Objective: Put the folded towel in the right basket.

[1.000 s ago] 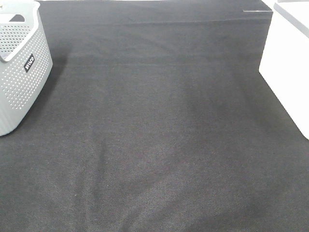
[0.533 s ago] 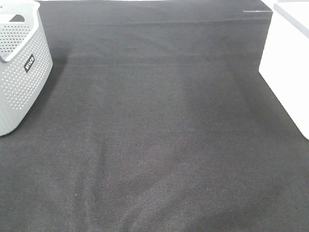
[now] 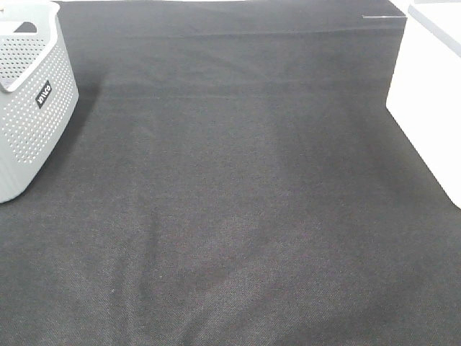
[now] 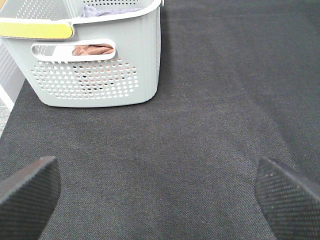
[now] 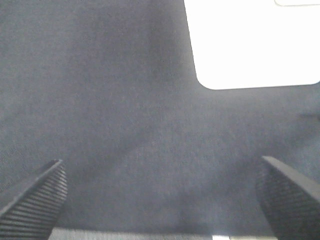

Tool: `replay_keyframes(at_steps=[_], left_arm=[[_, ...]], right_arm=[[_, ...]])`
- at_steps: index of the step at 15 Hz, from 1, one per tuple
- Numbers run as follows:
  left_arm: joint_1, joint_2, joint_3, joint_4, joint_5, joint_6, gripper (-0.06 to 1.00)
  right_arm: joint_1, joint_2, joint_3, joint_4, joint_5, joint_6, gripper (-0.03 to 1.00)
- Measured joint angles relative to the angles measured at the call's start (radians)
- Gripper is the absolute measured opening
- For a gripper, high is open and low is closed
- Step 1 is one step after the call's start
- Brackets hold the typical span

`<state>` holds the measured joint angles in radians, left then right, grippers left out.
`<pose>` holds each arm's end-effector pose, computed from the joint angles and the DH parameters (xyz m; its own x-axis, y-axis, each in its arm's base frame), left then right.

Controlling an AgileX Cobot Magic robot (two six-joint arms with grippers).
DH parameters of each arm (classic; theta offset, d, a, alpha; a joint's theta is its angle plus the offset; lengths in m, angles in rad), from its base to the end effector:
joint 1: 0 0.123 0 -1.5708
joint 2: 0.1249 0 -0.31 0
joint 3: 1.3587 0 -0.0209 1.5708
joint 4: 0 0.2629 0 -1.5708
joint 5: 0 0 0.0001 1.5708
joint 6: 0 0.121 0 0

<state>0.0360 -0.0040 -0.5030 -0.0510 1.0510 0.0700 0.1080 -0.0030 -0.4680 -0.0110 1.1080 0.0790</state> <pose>0.0071 -0.0051 0.2715 -0.4397 0.0288 -0.8977 0.0234 0.9995 0.0206 0.0074 -0.0004 0.2544 -0.5254 0.0175 -0.8507 -0.0607 0.9965 0.0580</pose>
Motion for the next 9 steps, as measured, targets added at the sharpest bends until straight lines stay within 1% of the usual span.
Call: replay_keyframes(at_steps=[6, 9], left_arm=[[0.000, 0.000, 0.000, 0.000, 0.000, 0.000, 0.99], [0.000, 0.000, 0.000, 0.000, 0.000, 0.000, 0.99]], right_arm=[[-0.003, 0.000, 0.007, -0.001, 0.001, 0.000, 0.98], [-0.109, 0.000, 0.007, 0.011, 0.000, 0.000, 0.98]])
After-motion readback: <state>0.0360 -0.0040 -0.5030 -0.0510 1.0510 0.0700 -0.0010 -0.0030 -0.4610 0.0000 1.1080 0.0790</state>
